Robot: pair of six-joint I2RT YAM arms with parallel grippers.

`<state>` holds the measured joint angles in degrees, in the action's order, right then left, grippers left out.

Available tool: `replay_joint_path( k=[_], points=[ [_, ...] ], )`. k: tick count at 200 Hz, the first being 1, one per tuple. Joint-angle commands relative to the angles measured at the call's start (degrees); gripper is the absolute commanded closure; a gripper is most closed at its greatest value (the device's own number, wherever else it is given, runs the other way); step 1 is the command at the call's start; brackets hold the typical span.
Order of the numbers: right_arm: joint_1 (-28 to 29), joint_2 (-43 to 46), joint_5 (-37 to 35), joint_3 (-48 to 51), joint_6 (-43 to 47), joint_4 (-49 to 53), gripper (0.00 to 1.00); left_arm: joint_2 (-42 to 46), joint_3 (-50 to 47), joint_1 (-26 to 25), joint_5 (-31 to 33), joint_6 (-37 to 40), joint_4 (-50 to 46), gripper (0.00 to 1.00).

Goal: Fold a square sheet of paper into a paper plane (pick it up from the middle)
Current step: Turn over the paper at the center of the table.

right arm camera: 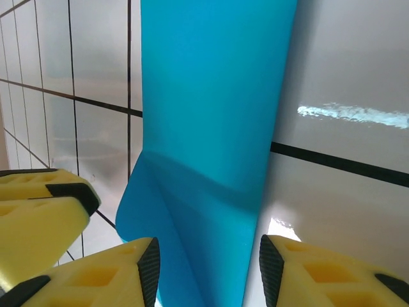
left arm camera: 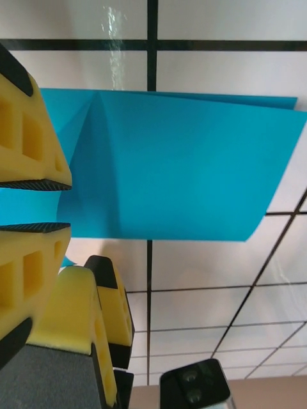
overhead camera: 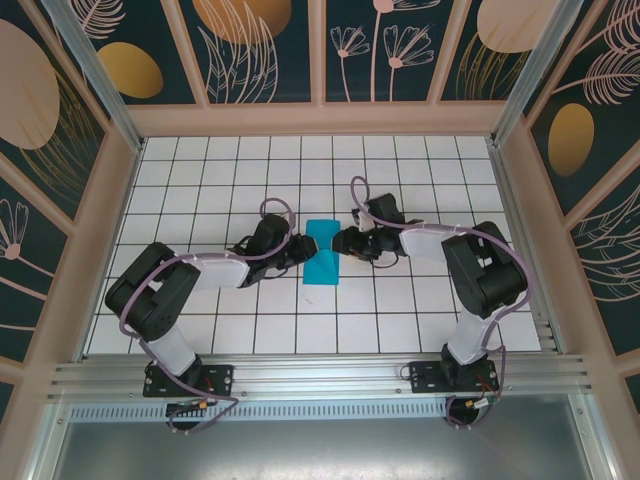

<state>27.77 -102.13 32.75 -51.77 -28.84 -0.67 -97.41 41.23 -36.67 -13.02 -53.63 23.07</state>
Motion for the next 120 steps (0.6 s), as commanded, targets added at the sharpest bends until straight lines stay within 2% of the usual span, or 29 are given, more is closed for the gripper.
replay_joint_path(
  k=[1, 48, 82, 120],
  points=[
    [0.53, 0.44, -0.43, -0.92, 0.63, 0.4, 0.52, -2.29, 1.95, 0.27, -0.61, 1.29, -1.16, 0.76],
    [0.48, 5.43, -1.68, -0.7, 1.56, 3.37, 0.5, -5.46, 3.66, 0.28, -2.18, 1.93, -1.03, 0.76],
    [0.65, 8.89, -1.41, 2.68, 0.74, 1.65, 0.47, -6.81, 4.47, 0.24, -2.02, 1.85, -1.0, 0.73],
    [1.01, 6.82, -2.18, 3.46, 0.36, 1.34, 0.45, -7.66, 4.65, 0.28, -2.19, 2.11, -1.33, 0.73]
  ],
)
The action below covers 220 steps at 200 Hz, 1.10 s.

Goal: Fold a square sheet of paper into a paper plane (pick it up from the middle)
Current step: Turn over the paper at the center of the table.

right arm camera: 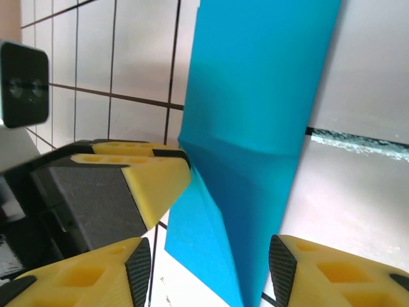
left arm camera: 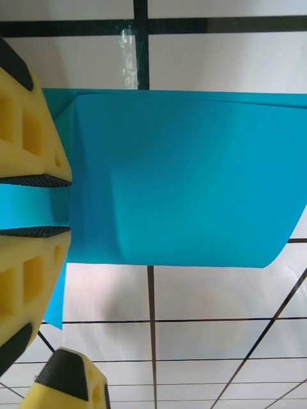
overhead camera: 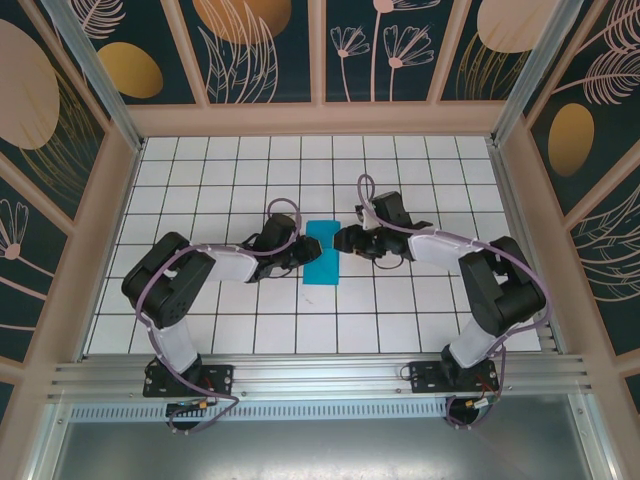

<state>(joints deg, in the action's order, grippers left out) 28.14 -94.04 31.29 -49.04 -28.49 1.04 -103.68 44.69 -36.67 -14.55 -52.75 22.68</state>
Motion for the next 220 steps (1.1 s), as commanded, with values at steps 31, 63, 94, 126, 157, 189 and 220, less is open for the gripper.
replay_joint_path(
  k=[31, 63, 94, 126, 157, 189, 220],
  points=[
    [1.21, -4.74, -0.83, -1.16, -0.25, -1.12, 0.47, -2.54, 1.29, 0.27, -0.75, 1.57, -1.95, 0.73],
    [1.47, -8.15, -0.08, -2.96, -0.6, -1.94, 0.5, -3.28, 1.38, 0.19, -0.92, 2.04, -2.38, 0.73],
    [1.74, -9.87, 0.29, -3.66, -1.23, -2.37, 0.52, -2.87, 0.86, 0.18, -1.05, 2.08, -2.36, 0.73],
    [1.83, -10.69, 1.62, -3.39, -2.51, -4.06, 0.55, -2.27, 0.24, 0.12, -1.18, 1.97, -1.86, 0.73],
    [1.92, -10.62, 2.42, -3.3, -3.32, -5.2, 0.57, -1.87, -0.19, 0.12, -1.1, 1.6, -1.32, 0.73],
    [1.92, -10.39, 4.13, -2.52, -4.42, -7.26, 0.57, -1.09, -0.52, 0.17, -0.5, 1.31, -1.14, 0.73],
    [1.83, -10.28, 5.09, -1.72, -5.11, -8.86, 0.57, -0.73, -0.83, 0.19, -0.23, 1.24, -0.99, 0.73]
  ],
)
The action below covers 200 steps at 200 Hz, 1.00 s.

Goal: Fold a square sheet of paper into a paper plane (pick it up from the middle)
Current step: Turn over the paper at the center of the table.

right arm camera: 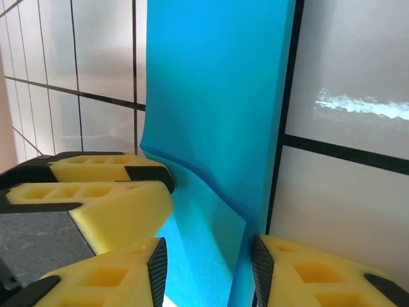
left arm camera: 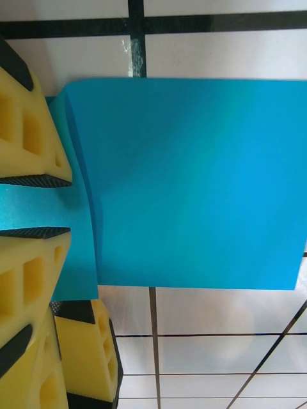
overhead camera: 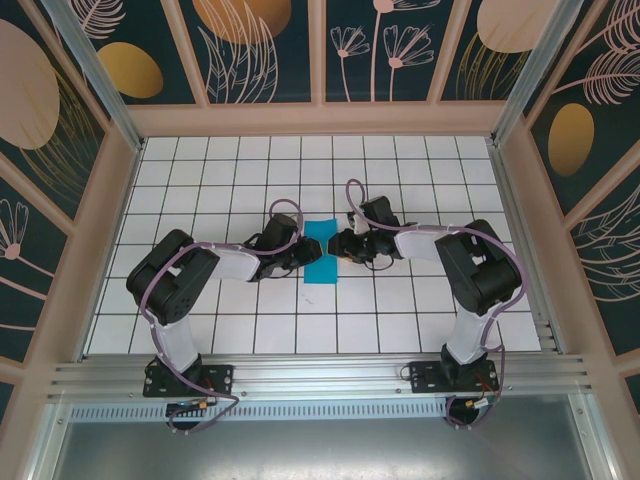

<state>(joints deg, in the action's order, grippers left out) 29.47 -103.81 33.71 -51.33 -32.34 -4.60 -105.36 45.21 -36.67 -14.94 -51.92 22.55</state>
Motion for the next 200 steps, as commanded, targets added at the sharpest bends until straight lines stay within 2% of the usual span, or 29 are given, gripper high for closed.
replay_joint_path(
  k=[1, 58, 94, 144, 200],
  points=[
    [0.5, -0.51, 2.67, 0.6, -1.29, -3.22, 0.57, 0.95, -1.35, 0.19, 0.21, 0.42, -0.89, 0.73],
    [0.32, 0.1, -1.4, 1.74, -2.18, -1.52, 0.53, 1.89, -2.41, 0.17, 1.57, -0.27, -0.75, 0.73],
    [0.63, -0.31, 0.19, 2.18, -2.2, -1.86, 0.53, 1.83, -2.54, 0.14, 2.0, -0.54, -0.83, 0.76],
    [0.98, -0.5, 2.4, 2.07, -2.51, -3.24, 0.55, 1.56, -2.67, 0.19, 1.6, -0.57, -0.5, 0.76],
    [1.29, -1.73, 3.24, 1.31, -2.16, -3.37, 0.63, 1.89, -2.75, 0.15, 1.32, -0.9, 0.22, 0.76]
  ],
)
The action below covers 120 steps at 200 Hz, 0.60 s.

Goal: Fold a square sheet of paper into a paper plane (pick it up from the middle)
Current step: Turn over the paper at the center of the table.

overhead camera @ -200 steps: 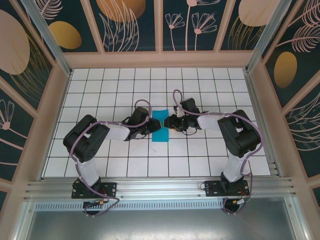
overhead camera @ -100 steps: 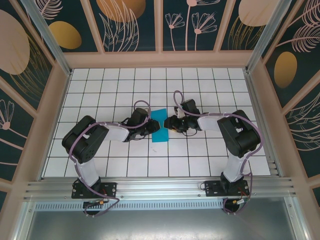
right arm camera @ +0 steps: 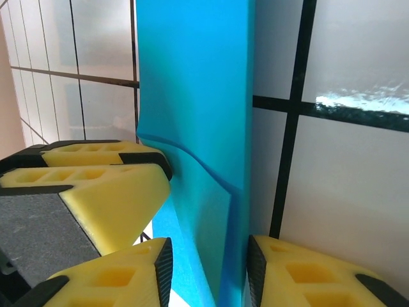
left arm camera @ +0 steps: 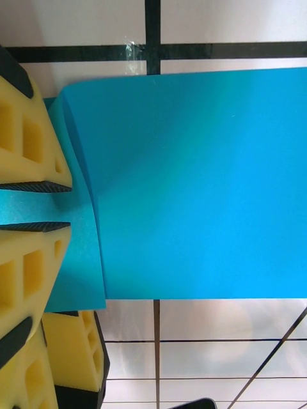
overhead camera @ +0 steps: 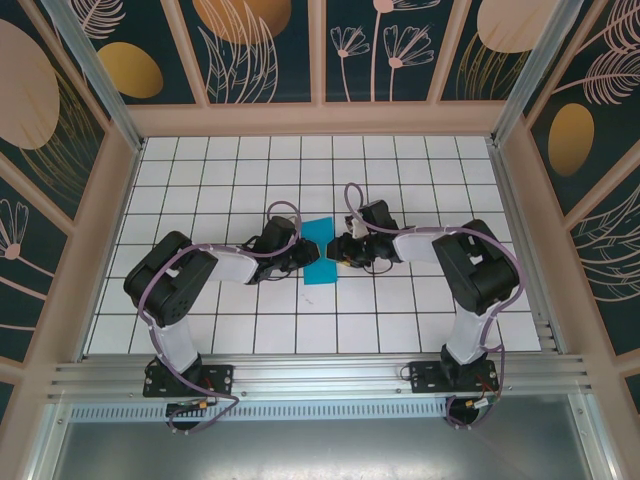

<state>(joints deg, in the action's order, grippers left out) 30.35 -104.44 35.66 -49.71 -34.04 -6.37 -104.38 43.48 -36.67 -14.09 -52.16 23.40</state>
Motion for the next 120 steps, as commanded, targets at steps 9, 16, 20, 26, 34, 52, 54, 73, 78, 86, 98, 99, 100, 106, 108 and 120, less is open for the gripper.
replay_joint_path(
  k=[9, 16, 20, 26, 34, 52, 54, 73, 78, 86, 98, 99, 100, 106, 108, 120],
  points=[
    [0.41, -1.19, 1.74, -0.33, -0.58, -2.04, 0.66, 0.93, -1.02, 0.19, 0.46, -0.67, -0.55, 0.76],
    [0.41, -1.16, 2.16, -0.23, -0.67, -2.56, 0.67, 1.1, -1.07, 0.19, 0.5, -0.76, -0.41, 0.76],
    [0.41, -1.19, 2.34, -0.21, -0.76, -2.71, 0.67, 1.11, -1.07, 0.17, 0.47, -0.84, -0.41, 0.76],
    [0.41, -0.96, 2.63, -0.14, -0.8, -2.96, 0.69, 1.26, -1.12, 0.2, 0.39, -0.92, -0.28, 0.76],
    [0.41, -0.74, 2.91, -0.01, -0.74, -3.12, 0.71, 1.57, -1.21, 0.19, 0.44, -1.14, -0.09, 0.76],
    [0.33, -0.1, 2.46, 0.22, -0.6, -2.69, 0.76, 3.09, -1.72, 0.18, 0.46, -1.69, 1.0, 0.76],
    [0.28, -0.07, 2.41, 0.23, -0.52, -2.51, 0.77, 3.29, -1.8, 0.19, 0.46, -1.82, 1.16, 0.76],
    [-0.07, 1.03, 1.86, 0.66, -0.24, -1.73, 0.91, 5.82, -2.3, 0.16, 0.91, -2.46, 2.08, 0.74],
    [-0.16, 1.34, 1.95, 0.74, -0.11, -1.51, 0.93, 7.22, -2.48, 0.19, 1.16, -2.68, 2.17, 0.72],
    [-0.2, 1.91, 1.96, 0.55, 0.23, -0.61, 0.94, 8.74, -2.69, 0.15, 1.8, -2.88, 2.18, 0.7],
    [-0.2, 3.01, 1.51, -0.13, 1.33, 1.46, 0.94, 11.23, -3.29, 0.19, 2.92, -3.18, 2.11, 0.67],
    [-0.2, 3.1, 1.43, -0.17, 1.43, 1.67, 0.94, 11.44, -3.35, 0.19, 3.05, -3.2, 2.1, 0.67],
    [-0.2, 3.19, 1.34, -0.19, 1.52, 1.91, 0.94, 11.68, -3.42, 0.19, 3.21, -3.2, 2.05, 0.66],
    [-0.2, 4.08, 0.46, -0.69, 2.48, 3.76, 0.98, 13.05, -3.77, 0.19, 4.12, -3.25, 1.68, 0.64],
    [-0.2, 4.38, 0.02, -0.97, 2.73, 4.44, 0.98, 13.58, -3.87, 0.19, 4.5, -3.22, 1.5, 0.63],
    [-0.21, 6.74, -2.88, -2.2, 4.81, 8.57, 0.99, 16.96, -4.64, 0.27, 7.13, -2.98, -0.09, 0.62]
  ],
)
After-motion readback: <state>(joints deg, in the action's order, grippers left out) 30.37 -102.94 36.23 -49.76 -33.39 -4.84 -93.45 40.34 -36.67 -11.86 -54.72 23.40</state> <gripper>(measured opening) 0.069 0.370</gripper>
